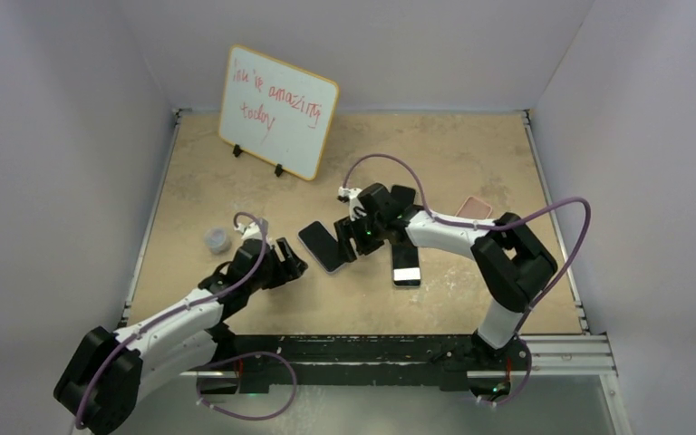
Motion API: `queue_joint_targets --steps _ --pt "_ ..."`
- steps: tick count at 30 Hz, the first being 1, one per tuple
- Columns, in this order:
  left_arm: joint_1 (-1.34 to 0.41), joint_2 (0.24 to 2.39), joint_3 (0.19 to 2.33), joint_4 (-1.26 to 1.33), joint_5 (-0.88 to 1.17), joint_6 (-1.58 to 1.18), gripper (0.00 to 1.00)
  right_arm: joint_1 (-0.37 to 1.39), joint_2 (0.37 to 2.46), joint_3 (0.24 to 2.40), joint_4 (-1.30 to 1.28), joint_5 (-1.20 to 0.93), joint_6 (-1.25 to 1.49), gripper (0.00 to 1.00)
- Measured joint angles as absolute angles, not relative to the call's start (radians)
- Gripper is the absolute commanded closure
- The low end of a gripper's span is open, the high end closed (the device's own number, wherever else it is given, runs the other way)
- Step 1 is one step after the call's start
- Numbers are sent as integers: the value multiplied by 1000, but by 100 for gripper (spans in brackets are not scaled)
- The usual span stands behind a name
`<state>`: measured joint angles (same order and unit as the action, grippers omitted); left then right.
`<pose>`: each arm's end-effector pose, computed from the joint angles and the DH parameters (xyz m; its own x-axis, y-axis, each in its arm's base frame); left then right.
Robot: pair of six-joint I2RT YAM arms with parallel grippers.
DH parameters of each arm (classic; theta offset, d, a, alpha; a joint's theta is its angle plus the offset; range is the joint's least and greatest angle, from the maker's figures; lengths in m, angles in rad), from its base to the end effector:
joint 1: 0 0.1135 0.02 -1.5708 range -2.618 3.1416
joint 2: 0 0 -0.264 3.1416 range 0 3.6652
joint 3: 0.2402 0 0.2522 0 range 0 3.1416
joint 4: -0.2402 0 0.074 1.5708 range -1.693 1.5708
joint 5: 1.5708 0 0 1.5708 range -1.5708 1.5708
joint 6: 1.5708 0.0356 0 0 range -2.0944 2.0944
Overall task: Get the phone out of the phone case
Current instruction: Pick up the phone at the center of the board.
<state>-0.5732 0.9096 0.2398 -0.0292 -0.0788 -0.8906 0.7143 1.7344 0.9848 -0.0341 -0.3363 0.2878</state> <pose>0.1452 -0.0904 0.1464 -0.7210 -0.4571 -0.5208 -0.1121 0.8186 -0.5633 0.2638 0.2443 0.1750 -0.7371 -0.2844 -0.6131 -0.6109 0.6683 0.4244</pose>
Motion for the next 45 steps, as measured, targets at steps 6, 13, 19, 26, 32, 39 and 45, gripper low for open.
queue_joint_targets --steps 6,13,19,26,32,39,45 --pt "-552 931 244 -3 -56 -906 21 824 1735 1112 -186 -124 265 14" --pt "-551 864 245 -76 -81 -913 16 900 1782 1209 -309 -15 269 13" --pt "-550 766 245 -209 -144 -916 16 942 1881 1282 -374 20 270 14" --pt "-550 692 253 -310 -197 -916 16 977 1929 1335 -440 71 271 17" --pt "-550 688 258 -332 -207 -916 16 999 1935 1391 -487 128 275 19" --pt "-550 685 258 -332 -207 -916 17 1009 1958 1416 -513 167 280 19" --pt "-550 685 258 -332 -207 -916 17 1009 1987 1418 -532 168 285 20"
